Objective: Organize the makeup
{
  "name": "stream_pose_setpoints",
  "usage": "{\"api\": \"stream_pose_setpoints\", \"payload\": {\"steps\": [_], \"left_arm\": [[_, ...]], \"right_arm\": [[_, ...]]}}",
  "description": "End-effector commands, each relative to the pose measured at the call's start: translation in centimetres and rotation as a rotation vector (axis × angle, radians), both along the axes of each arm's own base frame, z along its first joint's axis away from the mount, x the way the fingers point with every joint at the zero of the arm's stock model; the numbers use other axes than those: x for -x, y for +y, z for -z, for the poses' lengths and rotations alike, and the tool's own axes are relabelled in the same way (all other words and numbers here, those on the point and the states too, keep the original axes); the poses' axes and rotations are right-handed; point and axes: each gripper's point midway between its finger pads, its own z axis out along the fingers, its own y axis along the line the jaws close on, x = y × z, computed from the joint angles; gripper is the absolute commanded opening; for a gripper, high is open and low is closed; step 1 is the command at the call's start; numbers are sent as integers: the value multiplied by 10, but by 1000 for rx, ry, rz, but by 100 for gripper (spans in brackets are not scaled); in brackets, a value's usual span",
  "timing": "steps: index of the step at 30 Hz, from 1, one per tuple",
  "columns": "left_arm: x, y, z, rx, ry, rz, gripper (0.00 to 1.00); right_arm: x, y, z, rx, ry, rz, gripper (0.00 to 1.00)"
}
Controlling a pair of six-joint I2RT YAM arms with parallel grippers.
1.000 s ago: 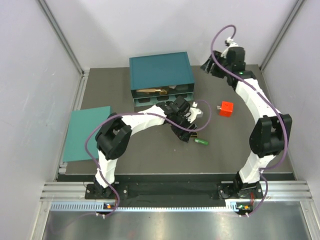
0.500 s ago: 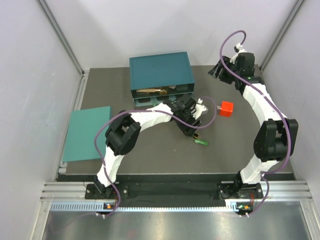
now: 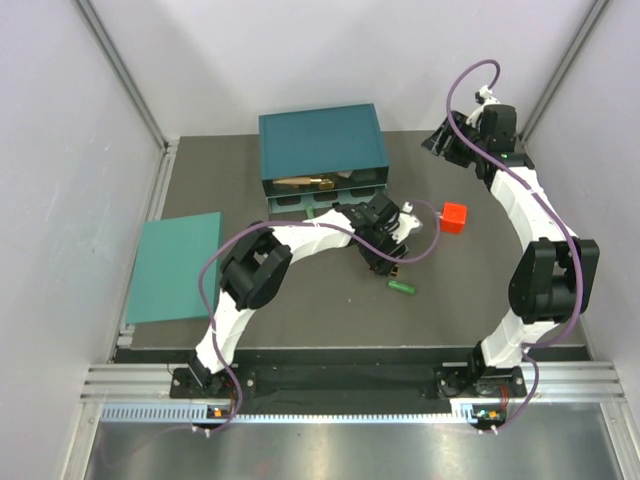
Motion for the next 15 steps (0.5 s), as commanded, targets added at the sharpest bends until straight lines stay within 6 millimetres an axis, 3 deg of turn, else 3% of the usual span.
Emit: {"api": "stream_pose_setpoints", "payload": {"steps": [1,5,9,15], "left_arm": [[-4,-26,-22,68,-37,15,68],[1,-31,-21,56,-34,25,68],[8,-25,-5,7,-11,38,64],[10,-9,14,-71,-27,5,44]], "right_arm": [[-2,-2,-35,-9,-97,-11,61],[-3,-1,-33,-18,-95,-10,62],[-1,-2,-34,-19,-97,-10,62],[1,-2,-33,-20,-95,-13,62]]}}
